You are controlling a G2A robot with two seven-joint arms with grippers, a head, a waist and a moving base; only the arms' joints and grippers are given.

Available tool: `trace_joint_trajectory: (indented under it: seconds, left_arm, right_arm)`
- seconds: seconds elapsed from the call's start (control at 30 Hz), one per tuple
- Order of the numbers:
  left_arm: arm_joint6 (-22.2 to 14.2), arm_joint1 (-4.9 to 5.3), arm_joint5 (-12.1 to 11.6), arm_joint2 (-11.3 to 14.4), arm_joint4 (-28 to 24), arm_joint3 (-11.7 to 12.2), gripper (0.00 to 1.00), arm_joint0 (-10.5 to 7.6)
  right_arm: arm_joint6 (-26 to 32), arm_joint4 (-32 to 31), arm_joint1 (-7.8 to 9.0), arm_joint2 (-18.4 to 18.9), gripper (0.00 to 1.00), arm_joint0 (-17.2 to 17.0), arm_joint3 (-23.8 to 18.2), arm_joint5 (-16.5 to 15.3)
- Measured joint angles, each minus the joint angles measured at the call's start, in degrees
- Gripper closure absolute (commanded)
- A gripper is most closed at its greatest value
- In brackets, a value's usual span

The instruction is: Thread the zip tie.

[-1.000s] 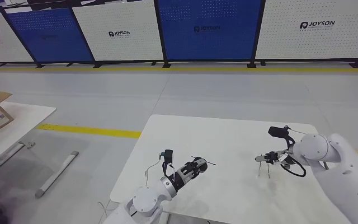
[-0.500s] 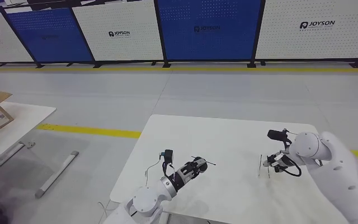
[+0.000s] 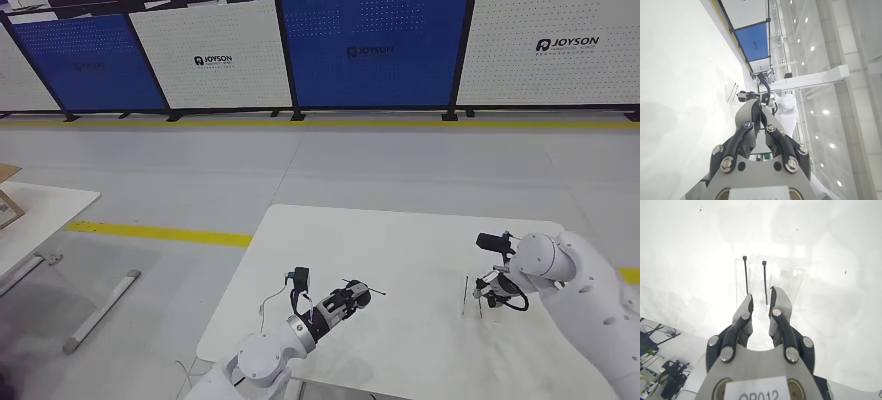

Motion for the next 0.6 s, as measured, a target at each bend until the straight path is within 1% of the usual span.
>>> trace_joint_trajectory:
  seconds: [0.13,0.2,0.23,0.27,0.5,0.53,0.57,0.6]
  left_arm:
    - [0.00,0.00,0.00,0.00,0.00,0.00,1.00,0.00]
    - [0.00,0.00,0.00,0.00,0.00,0.00,1.00,0.00]
    - [0.00,0.00,0.00,0.00,0.00,0.00,1.00,0.00]
    - [0.00,0.00,0.00,0.00,0.00,0.00,1.00,0.00]
    - [0.00,0.00,0.00,0.00,0.00,0.00,1.00,0.00]
    - [0.00,0.00,0.00,0.00,0.00,0.00,1.00,0.00]
    - [0.00,0.00,0.00,0.00,0.00,0.00,1.00,0.00]
    - [0.00,0.00,0.00,0.00,0.00,0.00,1.00,0.00]
  right_arm:
    - [-0.80,-0.06,-1.12,-1.39,0.79,1.26,2.49,0.64]
    - [-1.25,-0.17,-1.66,-2.04,0.81,1.77,3.50,0.99]
    - [-1.40,-0.20,-1.89,-2.31,0.80,1.97,3.94,1.09]
    - [-1.62,-0.32,-2.20,-2.67,0.75,2.25,4.58,1.29]
    - [-2.22,-0.27,-3.77,-4.17,0.76,3.66,8.06,1.12]
    - [-2.25,-0.31,-3.96,-4.36,0.75,3.77,8.43,1.10]
    - [-2.29,-0.38,-4.22,-4.63,0.71,3.93,8.93,1.10]
    - [-2.33,-0.41,-4.41,-4.81,0.75,4.06,9.31,1.10]
